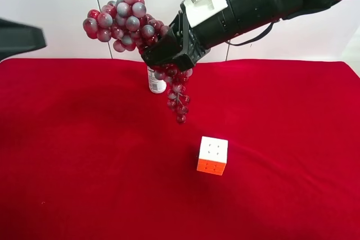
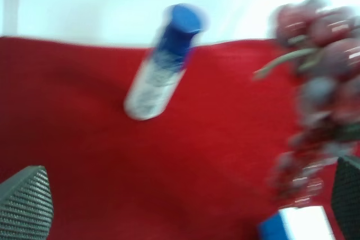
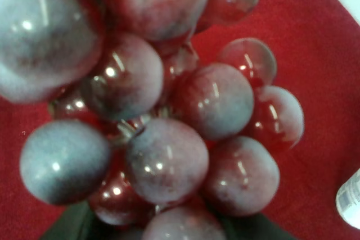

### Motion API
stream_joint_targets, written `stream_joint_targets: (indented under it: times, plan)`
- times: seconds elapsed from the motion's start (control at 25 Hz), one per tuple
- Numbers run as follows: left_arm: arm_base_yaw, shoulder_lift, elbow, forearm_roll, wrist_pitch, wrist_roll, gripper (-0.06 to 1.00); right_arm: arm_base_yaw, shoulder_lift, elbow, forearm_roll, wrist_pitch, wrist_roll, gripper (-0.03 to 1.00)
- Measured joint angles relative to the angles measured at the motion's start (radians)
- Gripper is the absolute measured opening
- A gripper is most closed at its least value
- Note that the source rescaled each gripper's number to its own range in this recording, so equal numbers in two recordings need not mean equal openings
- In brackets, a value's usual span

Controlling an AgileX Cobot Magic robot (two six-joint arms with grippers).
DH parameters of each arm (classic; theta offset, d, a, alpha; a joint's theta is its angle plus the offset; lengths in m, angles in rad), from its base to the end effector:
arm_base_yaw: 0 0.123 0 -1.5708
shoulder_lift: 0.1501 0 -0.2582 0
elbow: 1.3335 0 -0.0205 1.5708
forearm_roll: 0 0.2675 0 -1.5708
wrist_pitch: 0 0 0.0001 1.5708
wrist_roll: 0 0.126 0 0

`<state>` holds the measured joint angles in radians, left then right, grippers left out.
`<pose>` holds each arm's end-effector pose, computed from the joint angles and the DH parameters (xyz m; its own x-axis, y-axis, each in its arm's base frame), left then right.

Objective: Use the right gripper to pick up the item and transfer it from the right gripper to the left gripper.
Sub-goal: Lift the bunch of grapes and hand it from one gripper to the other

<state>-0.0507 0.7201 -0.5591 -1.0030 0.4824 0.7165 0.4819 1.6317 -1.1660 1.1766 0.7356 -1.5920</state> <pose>0.2080 -0.0600 0.2815 -0.4263 -0.1887 -0.8847 0.3251 0.8807 -0.3445 0.3049 0.2476 0.2310 -0.1039 -0.5040 -0.8574 -0.9655 0.2582 -0.0348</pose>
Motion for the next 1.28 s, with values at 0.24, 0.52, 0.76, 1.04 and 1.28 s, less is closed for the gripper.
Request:
stream_joint_targets:
  times: [0.24,0.52,0.76,1.04,1.28]
  plan:
    - [0.000,0.080,0.000,-0.505,0.174,0.413,1.00,0.000,0.000,0.000,0.000,-0.003,0.000,0.02]
    - [0.000,0.191,0.000,-0.598,0.271,0.509,1.00,0.000,0.000,0.000,0.032,-0.003,0.000,0.02]
    - [0.000,0.256,0.000,-0.656,0.245,0.628,1.00,0.003,0.000,0.000,0.054,-0.005,0.000,0.01]
    - [0.000,0.322,0.000,-0.717,0.233,0.754,1.00,0.061,0.000,0.000,0.056,-0.037,0.000,0.01]
    - [0.000,0.342,0.000,-0.722,0.234,0.774,1.00,0.109,0.000,0.000,0.058,-0.100,0.000,0.01]
